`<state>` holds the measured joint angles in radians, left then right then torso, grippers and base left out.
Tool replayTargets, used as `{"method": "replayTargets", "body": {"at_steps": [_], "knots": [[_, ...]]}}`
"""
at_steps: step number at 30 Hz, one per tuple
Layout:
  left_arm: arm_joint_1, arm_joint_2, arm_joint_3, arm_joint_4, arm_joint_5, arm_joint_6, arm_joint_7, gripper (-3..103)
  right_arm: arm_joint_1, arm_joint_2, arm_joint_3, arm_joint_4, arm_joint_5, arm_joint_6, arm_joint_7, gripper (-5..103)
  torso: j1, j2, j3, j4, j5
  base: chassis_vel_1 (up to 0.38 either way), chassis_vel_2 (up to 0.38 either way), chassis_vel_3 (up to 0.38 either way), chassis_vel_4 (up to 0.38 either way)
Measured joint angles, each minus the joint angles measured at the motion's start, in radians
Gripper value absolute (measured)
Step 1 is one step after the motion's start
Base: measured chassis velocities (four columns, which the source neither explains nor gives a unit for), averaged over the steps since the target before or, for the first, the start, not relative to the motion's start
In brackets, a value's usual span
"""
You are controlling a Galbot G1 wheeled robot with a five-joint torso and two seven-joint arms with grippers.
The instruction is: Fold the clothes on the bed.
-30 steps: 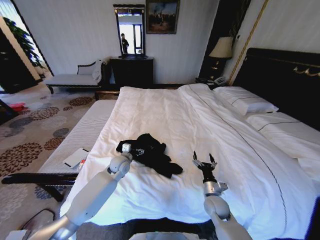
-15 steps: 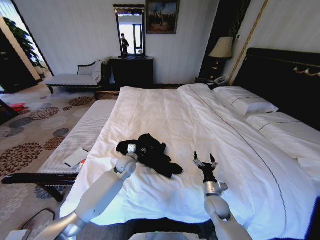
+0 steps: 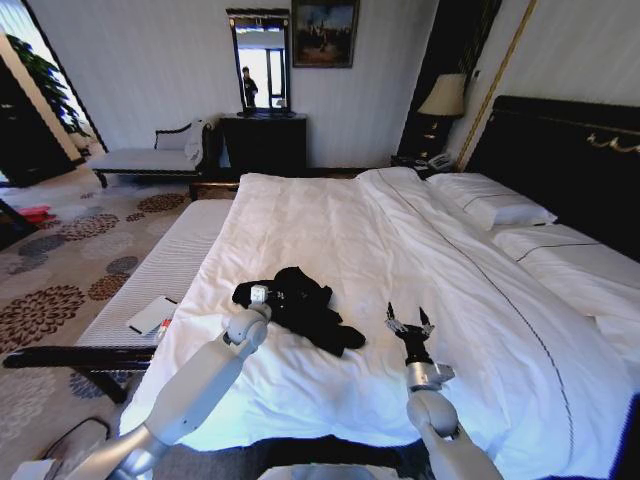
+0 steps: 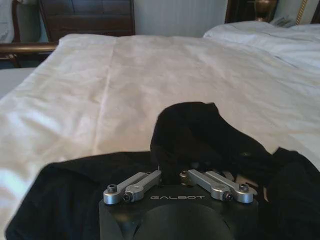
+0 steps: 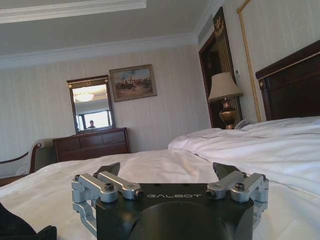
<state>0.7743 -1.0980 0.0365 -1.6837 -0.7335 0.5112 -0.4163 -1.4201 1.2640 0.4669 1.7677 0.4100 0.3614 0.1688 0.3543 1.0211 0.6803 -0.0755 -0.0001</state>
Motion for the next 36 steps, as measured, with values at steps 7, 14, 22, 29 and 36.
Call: {"method": "replayTargets", "body": {"at_steps": [7, 14, 22, 29, 36], "knots": [[0.000, 0.021, -0.033, -0.020, 0.002, -0.012, 0.013, 2, 0.001, 0.003, -0.008, 0.000, -0.002, 0.000, 0.002, 100, 0.000, 0.000, 0.000, 0.0000, 0.0000, 0.000, 0.000, 0.000, 0.000], [-0.027, 0.033, -0.085, -0.033, -0.005, -0.035, 0.031, 2, 0.009, -0.011, -0.043, 0.021, 0.059, 0.011, -0.007, 100, 0.000, 0.000, 0.000, 0.0000, 0.0000, 0.000, 0.000, 0.000, 0.000], [-0.077, 0.037, -0.115, -0.038, -0.020, -0.040, 0.043, 2, 0.072, -0.147, -0.167, 0.103, 0.408, -0.053, -0.001, 100, 0.000, 0.000, 0.000, 0.0000, 0.0001, 0.000, 0.000, 0.000, 0.000], [-0.112, 0.031, -0.110, -0.030, -0.018, -0.049, 0.066, 2, 0.246, -0.270, -0.347, 0.129, 0.614, -0.171, 0.131, 100, 0.000, 0.000, 0.000, 0.0000, 0.0002, 0.000, 0.000, 0.000, 0.000], [-0.106, 0.020, -0.106, -0.023, 0.012, -0.058, 0.083, 2, 0.436, -0.272, -0.542, 0.097, 0.716, -0.265, 0.235, 100, 0.000, 0.000, 0.000, -0.0001, 0.0001, 0.000, 0.000, 0.000, 0.000]]}}
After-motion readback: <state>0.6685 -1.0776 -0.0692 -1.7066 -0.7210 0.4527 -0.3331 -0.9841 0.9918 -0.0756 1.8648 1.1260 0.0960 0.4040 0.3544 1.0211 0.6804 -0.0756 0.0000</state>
